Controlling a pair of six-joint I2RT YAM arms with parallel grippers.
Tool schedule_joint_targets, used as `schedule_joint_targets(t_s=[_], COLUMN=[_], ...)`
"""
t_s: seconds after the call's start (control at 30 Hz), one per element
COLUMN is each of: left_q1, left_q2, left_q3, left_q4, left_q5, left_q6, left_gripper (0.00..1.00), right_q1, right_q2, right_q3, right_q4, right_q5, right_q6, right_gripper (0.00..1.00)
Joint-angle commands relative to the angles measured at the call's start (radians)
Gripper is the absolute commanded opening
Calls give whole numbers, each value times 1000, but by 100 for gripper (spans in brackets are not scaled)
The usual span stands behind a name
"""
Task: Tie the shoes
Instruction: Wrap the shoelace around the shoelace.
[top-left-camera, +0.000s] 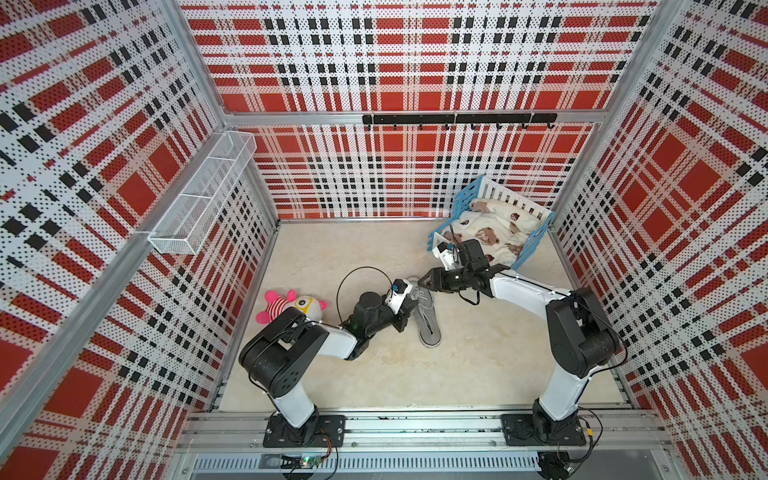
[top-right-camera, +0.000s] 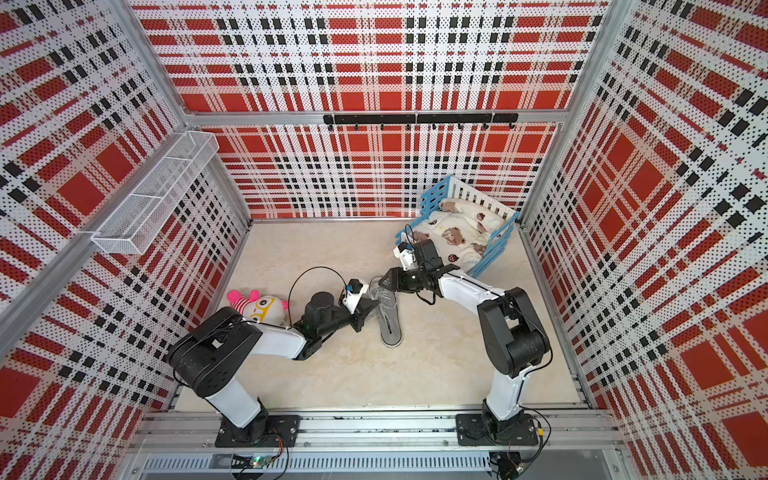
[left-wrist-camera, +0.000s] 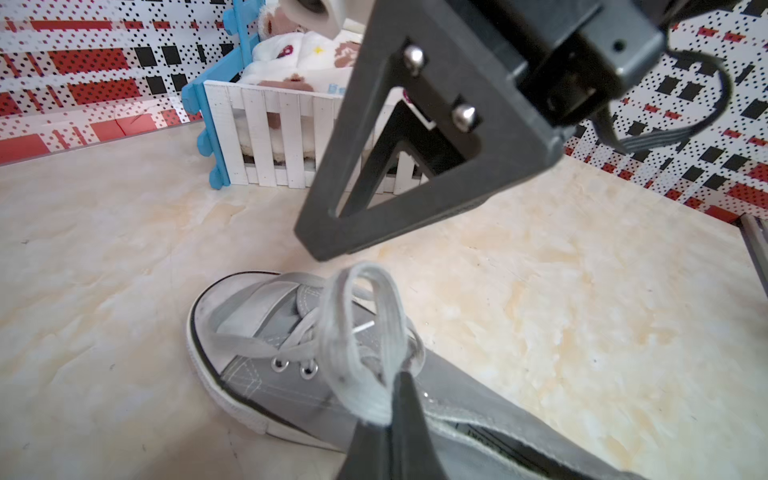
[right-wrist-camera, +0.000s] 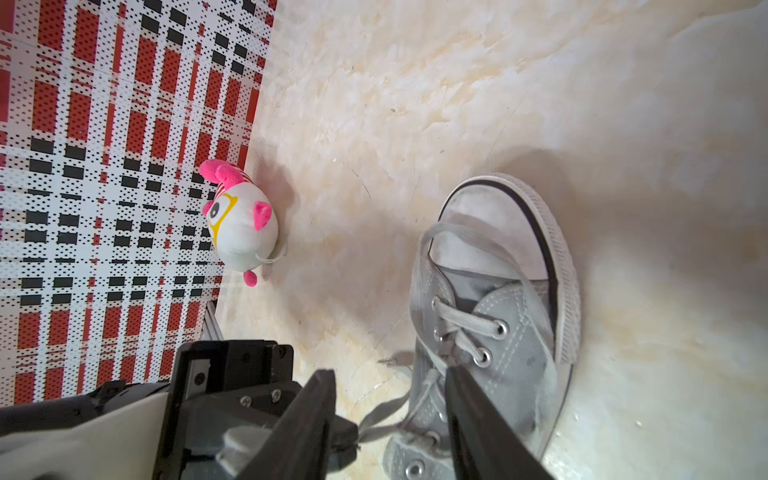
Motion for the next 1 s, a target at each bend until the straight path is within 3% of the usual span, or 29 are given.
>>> schedule_joint_targets(t_s=[0.0, 0.13, 0.27, 0.47, 0.97], left_q1=[10, 13, 10, 2, -12], left_q2=[-6, 14, 29, 39, 46], left_q3=[7, 21, 36, 45, 51], left_q4=[41, 42, 41, 40, 41], left_q5=[39, 50, 52, 51, 51], left_q6=[-21, -38, -50, -56, -58], left_gripper=[0, 0, 0, 0, 0], right_q1=[-26, -27, 2, 94, 179], right_q2=[-98, -202, -244, -227, -148], right_q3=[-98, -263, -387, -391, -350], right_q4=[121, 309, 532, 571, 584], right_q5=[20, 30, 6, 107, 195], right_q6=[-39, -86, -29, -11, 55], right_gripper=[49, 48, 51, 55, 56])
